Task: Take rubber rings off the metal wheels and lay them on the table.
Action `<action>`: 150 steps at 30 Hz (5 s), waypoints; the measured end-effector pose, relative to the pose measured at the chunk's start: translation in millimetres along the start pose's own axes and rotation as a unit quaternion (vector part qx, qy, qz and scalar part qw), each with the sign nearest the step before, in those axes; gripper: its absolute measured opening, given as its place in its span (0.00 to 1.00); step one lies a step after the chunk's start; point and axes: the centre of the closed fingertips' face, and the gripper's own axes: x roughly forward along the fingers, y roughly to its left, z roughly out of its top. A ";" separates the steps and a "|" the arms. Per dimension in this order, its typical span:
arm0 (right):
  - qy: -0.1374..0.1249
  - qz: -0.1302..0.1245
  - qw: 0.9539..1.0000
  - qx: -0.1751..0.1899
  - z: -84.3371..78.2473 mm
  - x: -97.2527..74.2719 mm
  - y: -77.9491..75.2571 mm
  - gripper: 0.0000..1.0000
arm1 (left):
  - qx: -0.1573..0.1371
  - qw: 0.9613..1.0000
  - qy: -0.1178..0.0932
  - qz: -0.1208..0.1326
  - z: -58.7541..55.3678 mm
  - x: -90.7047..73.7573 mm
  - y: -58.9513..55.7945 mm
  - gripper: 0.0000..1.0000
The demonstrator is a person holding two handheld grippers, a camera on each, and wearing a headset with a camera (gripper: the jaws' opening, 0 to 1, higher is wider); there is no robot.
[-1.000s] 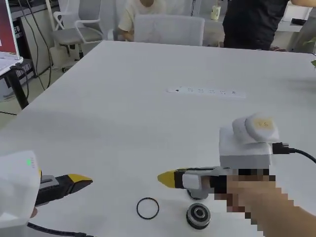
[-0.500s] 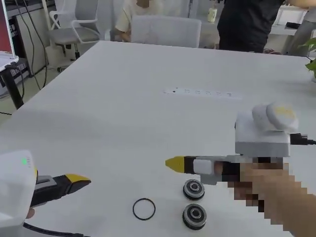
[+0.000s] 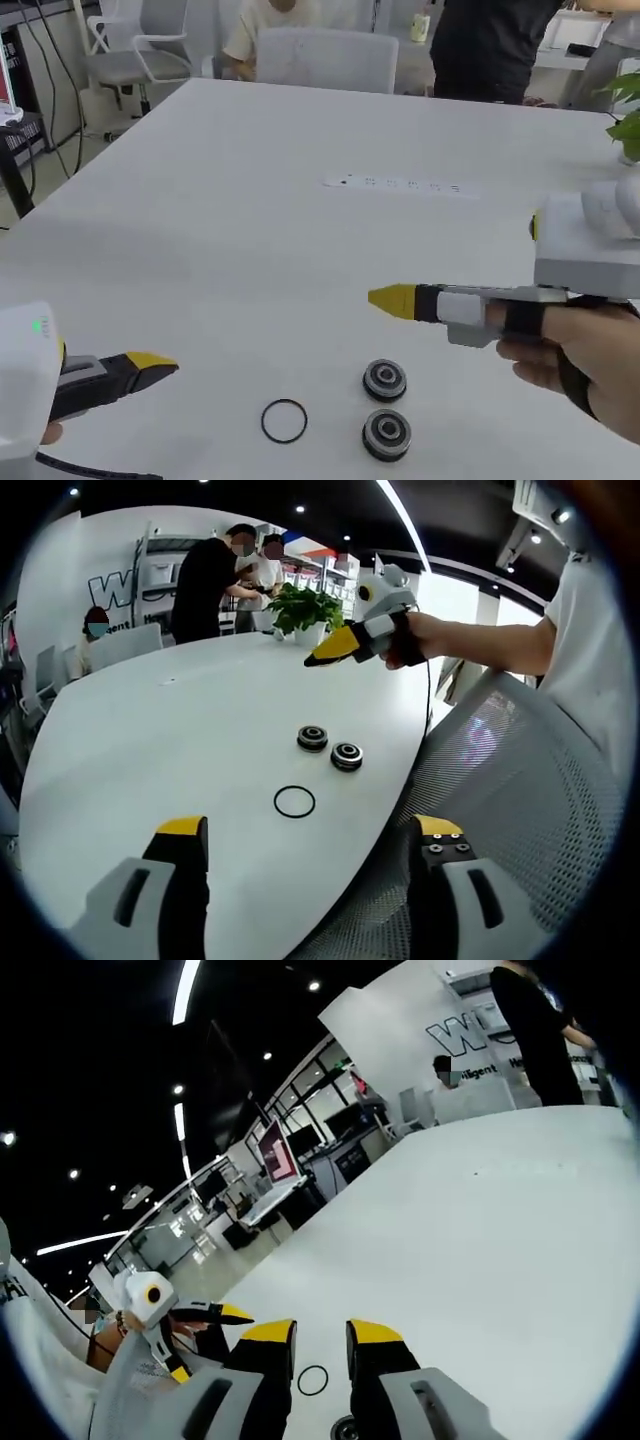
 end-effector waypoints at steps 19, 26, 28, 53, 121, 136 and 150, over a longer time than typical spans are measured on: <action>0.034 -0.037 0.998 -0.035 -41.6 -22.4 -46.2 0.21 | 0.016 0.999 0.021 -0.020 -4.5 1.9 -6.8 0.82; 0.064 -0.038 0.996 -0.045 -56.1 -20.3 -50.3 0.23 | 0.042 0.999 0.033 -0.012 -1.2 1.0 -5.1 0.81; 0.075 -0.033 0.996 -0.045 -61.5 -18.7 -50.3 0.24 | 0.052 0.998 0.040 -0.011 0.2 0.2 -5.1 0.81; 0.141 0.008 0.985 -0.099 -91.7 -11.5 -36.3 0.27 | 0.186 0.976 -0.075 -0.087 129.3 32.9 -48.7 0.65; 0.226 0.042 0.944 -0.239 -139.7 -7.9 -37.2 0.17 | 0.154 0.980 0.027 -0.126 28.7 151.5 -52.7 0.07; 0.230 0.040 0.935 -0.266 -139.2 -11.0 -41.8 0.07 | 0.150 0.981 0.022 -0.125 30.1 152.4 -52.9 0.07; 0.238 -0.009 0.964 -0.119 -137.5 -10.7 -47.4 0.00 | 0.145 0.982 0.022 -0.121 29.6 151.7 -51.8 0.07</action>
